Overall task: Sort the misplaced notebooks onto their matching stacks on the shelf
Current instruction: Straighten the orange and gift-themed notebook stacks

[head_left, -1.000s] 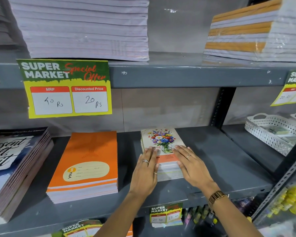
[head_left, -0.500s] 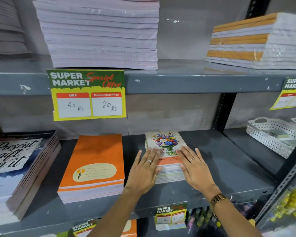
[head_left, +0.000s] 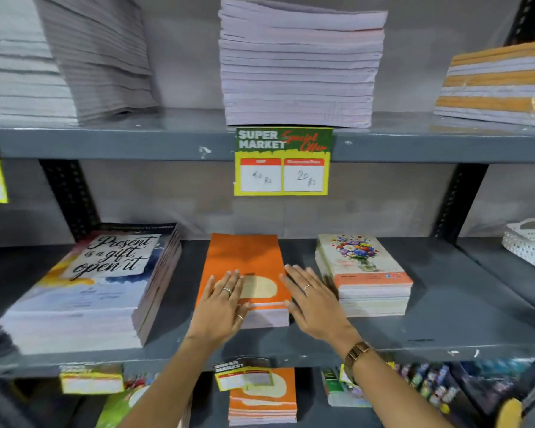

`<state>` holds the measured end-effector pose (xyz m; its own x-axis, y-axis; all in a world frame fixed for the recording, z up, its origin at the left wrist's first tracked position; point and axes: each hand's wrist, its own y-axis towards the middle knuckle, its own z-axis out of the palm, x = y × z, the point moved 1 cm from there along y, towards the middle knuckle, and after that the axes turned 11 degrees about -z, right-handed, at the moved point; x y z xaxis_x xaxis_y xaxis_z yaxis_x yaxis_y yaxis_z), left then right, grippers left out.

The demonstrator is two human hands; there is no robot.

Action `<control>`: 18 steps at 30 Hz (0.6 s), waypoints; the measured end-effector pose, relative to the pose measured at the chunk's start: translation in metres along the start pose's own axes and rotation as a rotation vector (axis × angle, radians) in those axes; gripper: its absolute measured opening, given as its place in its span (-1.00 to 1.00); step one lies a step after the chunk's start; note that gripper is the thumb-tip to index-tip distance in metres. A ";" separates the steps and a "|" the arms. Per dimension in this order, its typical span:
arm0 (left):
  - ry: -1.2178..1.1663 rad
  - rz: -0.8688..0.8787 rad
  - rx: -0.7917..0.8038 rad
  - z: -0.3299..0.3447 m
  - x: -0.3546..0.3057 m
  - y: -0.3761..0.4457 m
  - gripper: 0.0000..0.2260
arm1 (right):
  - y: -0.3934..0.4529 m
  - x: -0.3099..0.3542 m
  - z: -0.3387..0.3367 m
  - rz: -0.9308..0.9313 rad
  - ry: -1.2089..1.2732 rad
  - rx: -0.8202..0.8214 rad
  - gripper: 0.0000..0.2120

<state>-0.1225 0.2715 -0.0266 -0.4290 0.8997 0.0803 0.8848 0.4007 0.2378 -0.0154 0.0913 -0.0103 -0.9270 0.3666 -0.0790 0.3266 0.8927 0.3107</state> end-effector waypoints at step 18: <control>-0.042 0.033 0.043 0.004 0.031 -0.013 0.07 | 0.025 0.050 0.019 0.038 0.048 0.150 0.02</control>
<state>-0.1464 0.2946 -0.0311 -0.3921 0.9188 0.0467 0.9059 0.3767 0.1934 -0.0495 0.1371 -0.0242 -0.9200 0.3912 -0.0234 0.3821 0.9088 0.1676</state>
